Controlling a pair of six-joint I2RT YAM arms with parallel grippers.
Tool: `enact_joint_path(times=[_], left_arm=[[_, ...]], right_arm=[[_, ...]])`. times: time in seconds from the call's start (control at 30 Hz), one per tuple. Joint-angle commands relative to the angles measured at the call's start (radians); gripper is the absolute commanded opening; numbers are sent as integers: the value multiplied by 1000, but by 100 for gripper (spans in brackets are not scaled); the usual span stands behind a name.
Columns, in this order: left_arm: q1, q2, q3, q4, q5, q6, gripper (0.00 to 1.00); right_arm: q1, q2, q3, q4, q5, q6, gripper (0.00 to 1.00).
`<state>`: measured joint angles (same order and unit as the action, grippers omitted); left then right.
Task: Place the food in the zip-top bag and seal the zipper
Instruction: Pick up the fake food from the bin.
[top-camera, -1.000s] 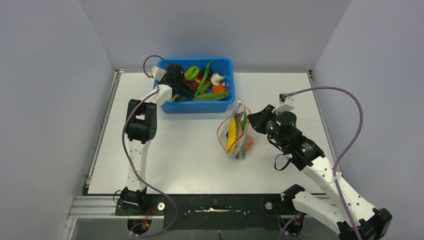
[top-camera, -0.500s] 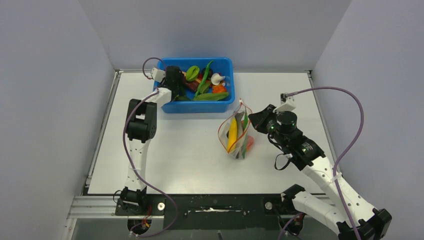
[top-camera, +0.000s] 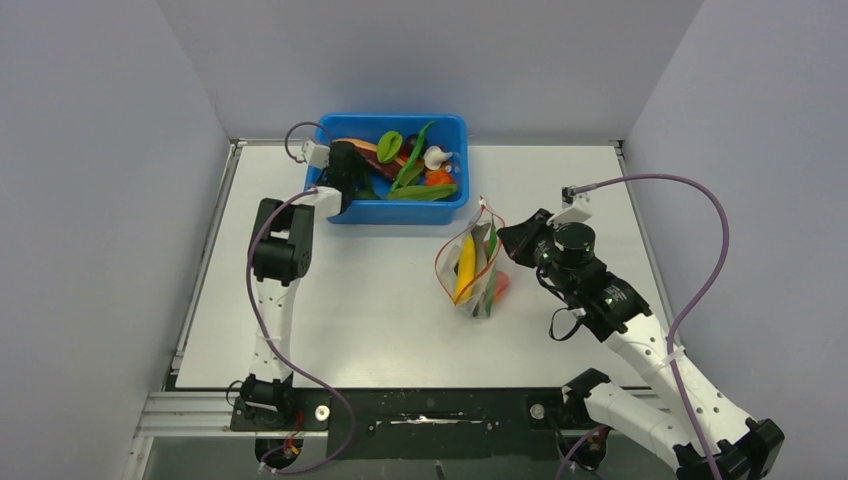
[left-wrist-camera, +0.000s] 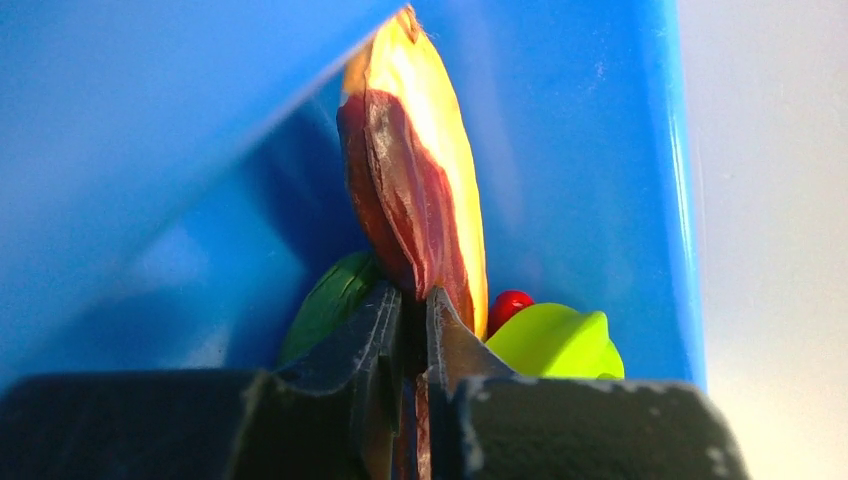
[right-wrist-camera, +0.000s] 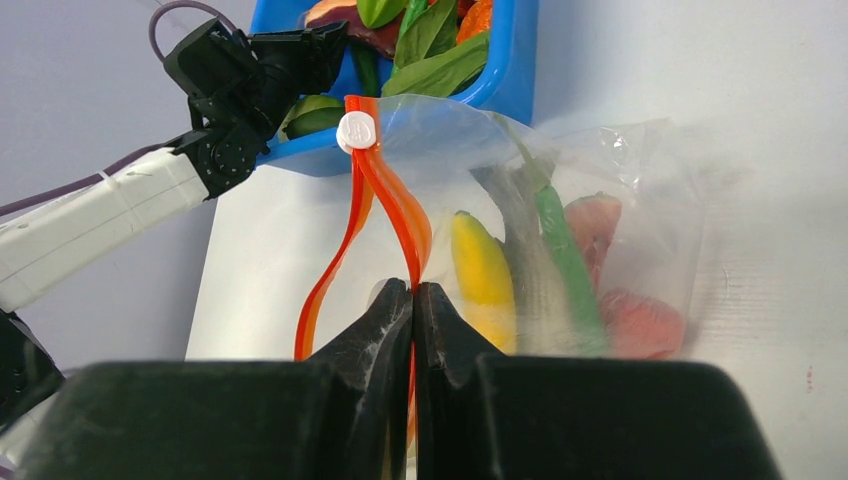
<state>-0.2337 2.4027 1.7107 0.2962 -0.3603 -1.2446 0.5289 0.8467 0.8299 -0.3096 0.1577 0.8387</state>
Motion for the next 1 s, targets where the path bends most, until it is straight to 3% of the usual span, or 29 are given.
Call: enact_joint_path(times=[0.0, 0.57, 0.97], left_arm=[[-1, -109, -39, 129, 17, 37, 0], [-19, -258, -133, 240, -65, 291, 0], [-80, -376, -176, 354, -194, 671, 0]], right_arm=[[-9, -23, 38, 49, 14, 1, 0], [-10, -21, 33, 50, -15, 17, 0], [-10, 4, 36, 51, -42, 39, 0]])
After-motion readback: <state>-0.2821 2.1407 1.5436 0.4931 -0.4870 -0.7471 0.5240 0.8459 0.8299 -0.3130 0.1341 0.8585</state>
